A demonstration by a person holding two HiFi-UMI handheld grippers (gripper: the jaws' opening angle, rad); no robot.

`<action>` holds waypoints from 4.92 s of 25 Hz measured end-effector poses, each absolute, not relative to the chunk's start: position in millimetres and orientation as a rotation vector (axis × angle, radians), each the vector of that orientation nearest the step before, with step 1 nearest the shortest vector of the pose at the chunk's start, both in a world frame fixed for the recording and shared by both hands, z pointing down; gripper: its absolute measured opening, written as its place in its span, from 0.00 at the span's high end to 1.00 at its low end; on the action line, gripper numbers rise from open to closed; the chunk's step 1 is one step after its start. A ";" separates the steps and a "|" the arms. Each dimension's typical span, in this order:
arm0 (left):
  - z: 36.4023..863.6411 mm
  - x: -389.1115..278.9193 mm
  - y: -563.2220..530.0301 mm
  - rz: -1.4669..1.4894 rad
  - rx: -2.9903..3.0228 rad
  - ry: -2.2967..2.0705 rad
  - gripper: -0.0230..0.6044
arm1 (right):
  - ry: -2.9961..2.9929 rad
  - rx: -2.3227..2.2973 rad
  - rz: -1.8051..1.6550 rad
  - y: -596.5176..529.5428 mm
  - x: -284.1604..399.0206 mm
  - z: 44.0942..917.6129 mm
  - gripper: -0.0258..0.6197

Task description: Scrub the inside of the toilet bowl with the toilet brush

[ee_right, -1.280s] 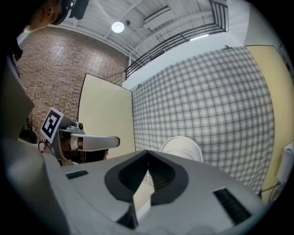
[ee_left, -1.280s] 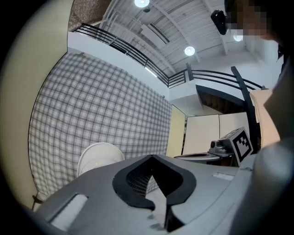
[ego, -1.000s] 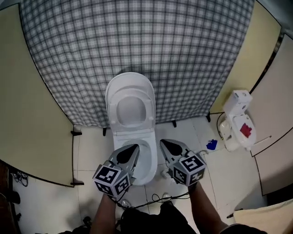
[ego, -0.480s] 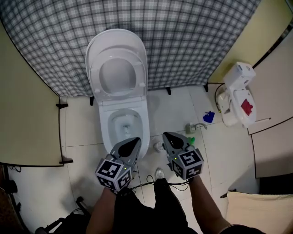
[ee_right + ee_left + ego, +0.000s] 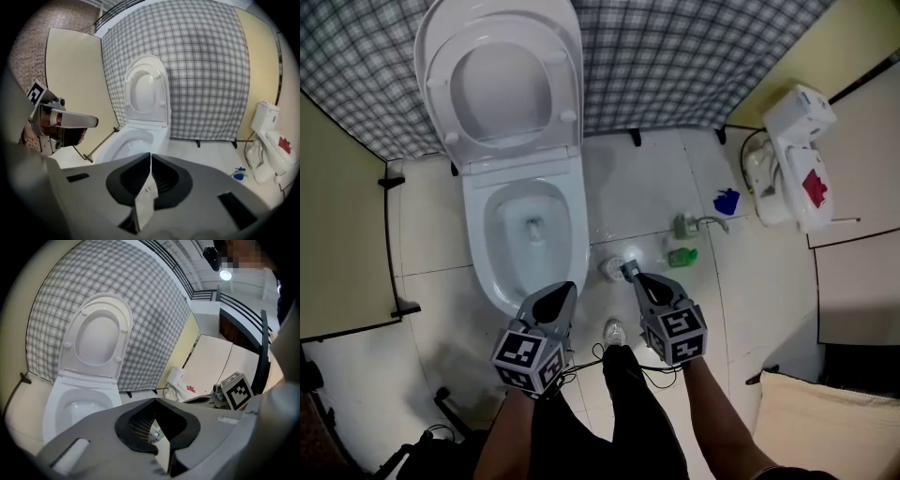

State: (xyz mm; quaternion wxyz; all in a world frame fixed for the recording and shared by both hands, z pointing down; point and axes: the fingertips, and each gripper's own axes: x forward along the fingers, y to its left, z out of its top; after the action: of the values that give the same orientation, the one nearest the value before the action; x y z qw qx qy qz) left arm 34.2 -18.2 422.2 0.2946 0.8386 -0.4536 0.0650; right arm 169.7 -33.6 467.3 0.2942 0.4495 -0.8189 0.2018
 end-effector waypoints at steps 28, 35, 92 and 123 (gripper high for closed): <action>576.9 97.1 -13.7 0.239 2.218 -1.072 0.95 | -2.004 1.341 0.486 -81.6 226.6 737.7 0.56; 582.3 94.7 -13.0 0.221 2.197 -1.073 0.95 | -2.008 1.345 0.449 -82.8 228.0 750.4 0.60; 460.3 -124.7 -33.5 0.142 2.049 -1.457 0.95 | -2.457 0.978 0.490 -107.9 -51.6 476.6 0.61; 483.1 -131.4 -32.4 0.179 2.012 -1.449 0.95 | -2.527 0.967 0.741 -131.7 -86.3 518.9 0.61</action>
State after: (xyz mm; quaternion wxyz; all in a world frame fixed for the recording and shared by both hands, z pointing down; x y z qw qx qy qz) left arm -131.4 -32.4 483.1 0.3219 0.7662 -0.5519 0.0683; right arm -86.3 -131.7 518.9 0.1672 0.3400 -0.8881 0.2604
